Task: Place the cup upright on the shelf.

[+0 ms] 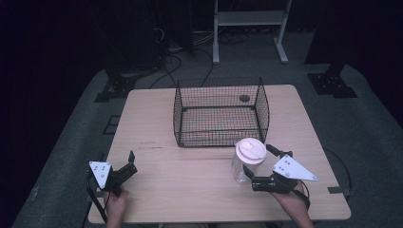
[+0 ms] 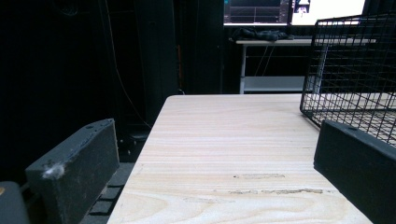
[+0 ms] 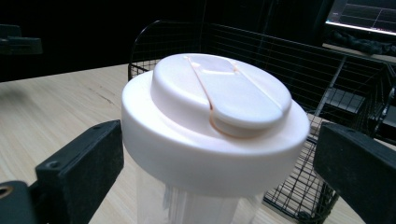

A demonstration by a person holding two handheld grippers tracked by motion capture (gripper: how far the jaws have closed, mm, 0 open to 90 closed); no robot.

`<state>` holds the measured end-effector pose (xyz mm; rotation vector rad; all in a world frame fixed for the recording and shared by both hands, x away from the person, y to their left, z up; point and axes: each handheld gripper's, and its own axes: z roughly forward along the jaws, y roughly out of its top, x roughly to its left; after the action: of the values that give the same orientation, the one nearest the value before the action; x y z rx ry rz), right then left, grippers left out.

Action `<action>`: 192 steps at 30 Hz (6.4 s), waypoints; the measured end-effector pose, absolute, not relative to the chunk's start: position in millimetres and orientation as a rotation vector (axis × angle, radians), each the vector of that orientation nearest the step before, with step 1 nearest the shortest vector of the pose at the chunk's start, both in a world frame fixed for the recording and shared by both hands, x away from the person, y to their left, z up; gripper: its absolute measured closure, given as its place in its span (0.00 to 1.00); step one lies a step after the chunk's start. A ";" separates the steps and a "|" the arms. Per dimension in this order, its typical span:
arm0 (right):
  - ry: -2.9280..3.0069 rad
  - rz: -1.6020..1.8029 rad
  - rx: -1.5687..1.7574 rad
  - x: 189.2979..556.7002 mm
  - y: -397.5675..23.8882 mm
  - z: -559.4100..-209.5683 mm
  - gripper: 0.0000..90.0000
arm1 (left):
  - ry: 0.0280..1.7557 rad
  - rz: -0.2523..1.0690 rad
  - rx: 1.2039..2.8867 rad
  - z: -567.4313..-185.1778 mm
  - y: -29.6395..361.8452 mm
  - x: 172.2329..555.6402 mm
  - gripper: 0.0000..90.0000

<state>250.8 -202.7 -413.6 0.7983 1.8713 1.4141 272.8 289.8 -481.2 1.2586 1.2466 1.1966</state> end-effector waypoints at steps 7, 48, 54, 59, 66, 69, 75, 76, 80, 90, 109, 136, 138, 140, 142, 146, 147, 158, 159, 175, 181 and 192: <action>1.870 1.423 0.787 259.1 -191.5 -413.8 0.01 | 1.246 1.195 1.257 -481.1 289.9 272.7 0.00; 1.860 1.346 0.769 262.9 -181.2 -409.6 0.05 | 1.249 1.186 1.250 -481.1 291.3 272.7 0.00; 1.860 1.352 0.752 263.1 -180.8 -399.7 0.05 | 1.248 1.188 1.254 -481.1 290.9 272.7 0.00; 1.858 1.379 0.735 268.2 -180.4 -385.5 0.05 | 1.247 1.189 1.254 -481.2 290.6 272.8 0.00; 1.864 1.381 0.711 275.9 -176.5 -367.8 0.05 | 1.247 1.185 1.253 -481.2 291.1 272.8 0.00; 1.868 1.384 0.701 278.0 -174.3 -359.9 0.05 | 1.248 1.186 1.253 -481.2 291.0 272.8 0.00; 1.867 1.385 0.683 285.0 -170.0 -344.8 0.05 | 1.249 1.185 1.253 -481.3 291.1 272.9 0.00; 1.866 1.398 0.678 288.6 -168.2 -337.9 0.05 | 1.250 1.186 1.254 -481.3 290.9 273.0 0.00; 1.863 1.399 0.658 293.9 -162.5 -326.6 0.05 | 1.251 1.184 1.250 -481.3 290.9 273.2 0.00; 1.855 1.400 0.641 310.0 -147.5 -306.6 0.05 | 1.251 1.181 1.248 -481.3 291.4 273.0 0.00; 1.833 1.366 0.636 355.4 -126.3 -283.9 0.05 | 1.252 1.172 1.241 -481.4 292.5 272.9 0.00; 1.820 1.353 0.643 411.9 -100.0 -291.9 0.05 | 1.252 1.163 1.230 -481.5 293.7 273.0 0.00; 1.826 1.347 0.648 416.3 -96.8 -295.6 0.05 | 1.253 1.162 1.229 -481.5 294.1 272.9 0.00; 1.826 1.347 0.656 419.5 -94.1 -298.5 0.05 | 1.253 1.160 1.230 -481.4 294.6 272.6 0.00; 1.825 1.351 0.667 425.8 -91.5 -302.4 0.05 | 1.253 1.159 1.230 -481.4 294.7 272.4 0.00; 1.827 1.361 0.683 432.8 -88.5 -306.8 0.05 | 1.254 1.160 1.229 -481.4 294.5 272.4 0.00; 1.830 1.365 0.685 434.6 -87.7 -308.1 0.05 | 1.254 1.159 1.229 -481.4 294.6 272.4 0.00; 1.870 1.353 0.688 450.5 -78.4 -325.3 0.05 | 1.255 1.156 1.228 -481.4 294.9 272.4 0.00; 1.870 1.353 0.688 450.5 -78.4 -325.3 0.05 | 1.255 1.156 1.228 -481.4 294.9 272.4 0.00; 1.921 1.326 0.729 473.6 -68.0 -354.5 0.05 | 1.254 1.153 1.221 -481.4 295.5 272.3 0.00; 1.940 1.311 0.739 479.8 -66.2 -364.5 0.05 | 1.253 1.155 1.222 -481.4 295.3 272.2 0.00; 1.947 1.327 0.778 489.2 -70.3 -374.6 0.05 | 1.254 1.154 1.220 -481.4 295.4 272.3 0.00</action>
<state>489.2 -70.3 -374.6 0.7785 1.9474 1.3266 272.3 295.4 -481.4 1.2203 1.2536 1.1540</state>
